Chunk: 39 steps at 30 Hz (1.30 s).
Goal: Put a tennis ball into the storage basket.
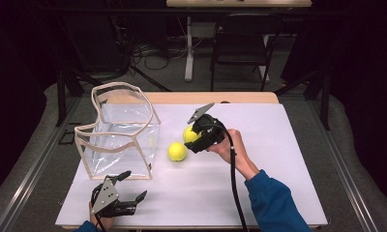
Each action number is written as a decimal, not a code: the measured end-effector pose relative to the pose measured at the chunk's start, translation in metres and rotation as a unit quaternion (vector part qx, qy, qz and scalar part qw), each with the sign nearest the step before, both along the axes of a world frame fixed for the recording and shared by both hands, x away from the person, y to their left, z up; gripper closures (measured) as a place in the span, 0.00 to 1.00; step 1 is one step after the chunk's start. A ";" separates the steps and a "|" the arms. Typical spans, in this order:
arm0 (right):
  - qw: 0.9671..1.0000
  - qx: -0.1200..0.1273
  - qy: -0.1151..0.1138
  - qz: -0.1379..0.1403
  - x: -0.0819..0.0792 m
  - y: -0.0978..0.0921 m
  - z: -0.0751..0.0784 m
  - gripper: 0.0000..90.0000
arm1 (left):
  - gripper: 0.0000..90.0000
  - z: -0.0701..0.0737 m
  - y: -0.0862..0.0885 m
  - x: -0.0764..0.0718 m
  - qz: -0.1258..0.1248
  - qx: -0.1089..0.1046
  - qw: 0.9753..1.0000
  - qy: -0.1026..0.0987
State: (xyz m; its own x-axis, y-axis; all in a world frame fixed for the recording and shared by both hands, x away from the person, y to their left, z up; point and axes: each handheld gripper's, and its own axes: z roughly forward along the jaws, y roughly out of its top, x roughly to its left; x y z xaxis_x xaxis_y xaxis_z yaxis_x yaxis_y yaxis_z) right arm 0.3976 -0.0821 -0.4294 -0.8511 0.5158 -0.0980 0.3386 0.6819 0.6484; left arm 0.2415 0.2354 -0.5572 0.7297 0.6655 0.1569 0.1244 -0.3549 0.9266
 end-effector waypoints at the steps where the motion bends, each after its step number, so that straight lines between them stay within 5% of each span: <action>1: 1.000 0.002 -0.001 0.000 0.001 0.001 0.001 0.29 | 0.18 0.000 0.000 0.000 0.000 0.001 1.000 0.000; 39: 1.000 0.006 -0.013 0.010 0.019 0.030 0.030 0.29 | 0.18 0.000 0.000 0.000 -0.003 -0.002 1.000 0.000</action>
